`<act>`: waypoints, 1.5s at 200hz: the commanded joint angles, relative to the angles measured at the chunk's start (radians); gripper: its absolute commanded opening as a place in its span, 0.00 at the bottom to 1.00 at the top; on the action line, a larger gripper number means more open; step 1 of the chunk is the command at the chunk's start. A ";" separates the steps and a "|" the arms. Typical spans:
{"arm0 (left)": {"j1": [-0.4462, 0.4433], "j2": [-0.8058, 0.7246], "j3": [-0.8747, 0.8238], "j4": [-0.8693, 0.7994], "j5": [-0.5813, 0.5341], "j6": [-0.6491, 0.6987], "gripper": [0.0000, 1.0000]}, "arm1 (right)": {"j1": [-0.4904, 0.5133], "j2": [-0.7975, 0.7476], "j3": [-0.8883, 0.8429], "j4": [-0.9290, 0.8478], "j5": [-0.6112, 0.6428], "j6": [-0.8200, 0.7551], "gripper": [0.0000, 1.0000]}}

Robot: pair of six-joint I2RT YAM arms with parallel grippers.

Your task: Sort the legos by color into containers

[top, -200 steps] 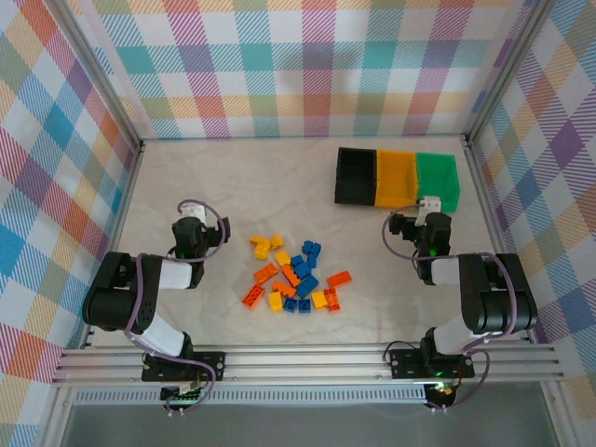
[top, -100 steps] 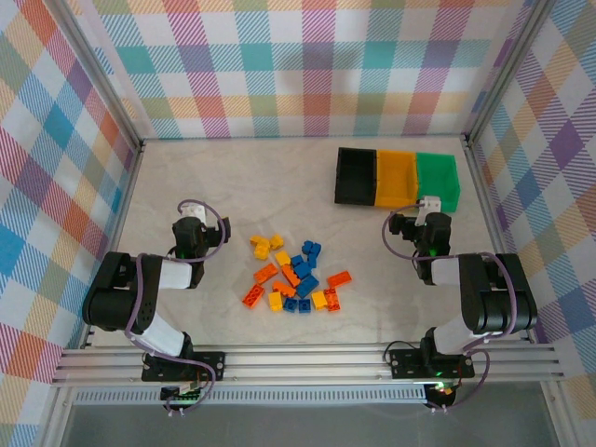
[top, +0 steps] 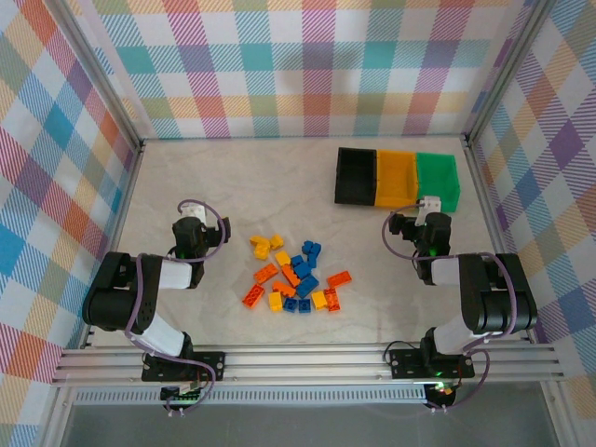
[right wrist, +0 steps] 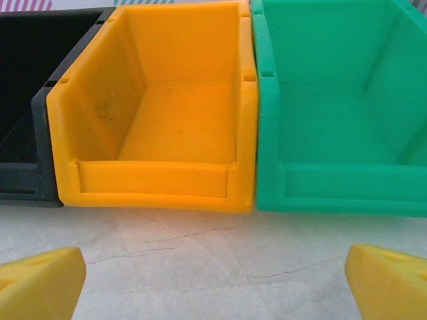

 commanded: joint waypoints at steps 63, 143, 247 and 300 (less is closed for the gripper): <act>0.010 -0.197 0.241 -0.463 -0.021 -0.049 1.00 | 0.014 -0.167 0.160 -0.441 0.109 0.090 1.00; 0.033 -0.318 0.438 -0.749 0.037 -0.712 1.00 | 0.024 -0.267 0.347 -0.753 0.172 0.556 1.00; -0.008 -0.392 0.426 -0.871 0.352 -0.731 0.95 | 0.001 0.338 1.091 -1.288 0.064 0.326 0.92; -0.050 -0.476 0.377 -0.943 0.371 -0.706 0.93 | -0.017 0.523 1.278 -1.406 0.083 0.321 0.81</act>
